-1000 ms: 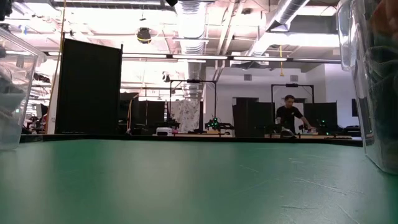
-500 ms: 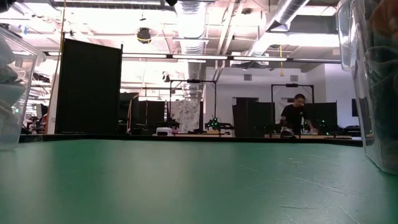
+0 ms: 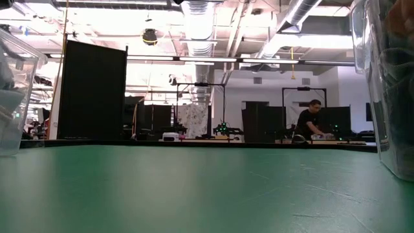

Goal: Sort towels by color in basket
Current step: Put the gray towel into the left transparent bin

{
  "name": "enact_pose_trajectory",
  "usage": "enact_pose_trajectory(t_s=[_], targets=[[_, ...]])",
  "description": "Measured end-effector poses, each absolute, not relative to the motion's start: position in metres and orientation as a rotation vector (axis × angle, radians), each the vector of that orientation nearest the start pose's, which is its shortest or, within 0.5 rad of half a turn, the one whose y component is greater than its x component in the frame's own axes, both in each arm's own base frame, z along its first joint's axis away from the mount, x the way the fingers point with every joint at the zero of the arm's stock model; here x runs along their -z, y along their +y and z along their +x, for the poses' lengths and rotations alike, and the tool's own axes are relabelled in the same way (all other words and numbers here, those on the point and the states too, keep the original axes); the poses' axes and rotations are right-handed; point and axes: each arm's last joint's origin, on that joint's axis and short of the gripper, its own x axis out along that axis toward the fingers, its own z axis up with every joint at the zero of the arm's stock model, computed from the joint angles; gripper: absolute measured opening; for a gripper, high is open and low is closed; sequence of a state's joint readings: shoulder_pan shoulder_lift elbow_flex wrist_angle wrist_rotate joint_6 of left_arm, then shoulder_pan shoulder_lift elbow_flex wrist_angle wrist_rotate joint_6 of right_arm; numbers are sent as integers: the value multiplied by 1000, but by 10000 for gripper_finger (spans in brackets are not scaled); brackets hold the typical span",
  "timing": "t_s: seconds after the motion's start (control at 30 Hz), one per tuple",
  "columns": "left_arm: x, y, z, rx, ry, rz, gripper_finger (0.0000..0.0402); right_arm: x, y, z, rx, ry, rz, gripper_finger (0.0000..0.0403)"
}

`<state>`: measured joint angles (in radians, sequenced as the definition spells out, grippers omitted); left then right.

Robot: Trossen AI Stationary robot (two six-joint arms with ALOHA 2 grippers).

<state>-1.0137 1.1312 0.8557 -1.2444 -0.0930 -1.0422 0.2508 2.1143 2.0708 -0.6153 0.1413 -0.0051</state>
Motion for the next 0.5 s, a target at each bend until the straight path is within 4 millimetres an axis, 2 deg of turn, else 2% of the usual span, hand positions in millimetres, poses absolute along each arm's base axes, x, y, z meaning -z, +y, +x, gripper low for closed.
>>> enact_pose_trajectory(t_s=[0.1, 0.27, 0.4, 0.5], targets=[[-220, -141, 95, -104, 1456, -178, 171, -320, 115, 467, -108, 637, -133, 72], [-207, -138, 94, -172, 1460, -213, 171, -321, 116, 467, -108, 628, -132, 72], [-225, -138, 94, -195, 1498, -250, 171, -321, 118, 466, -113, 632, -134, 72], [-254, -144, 100, -103, 1467, -289, 171, -321, 118, 466, -113, 632, -134, 72]])
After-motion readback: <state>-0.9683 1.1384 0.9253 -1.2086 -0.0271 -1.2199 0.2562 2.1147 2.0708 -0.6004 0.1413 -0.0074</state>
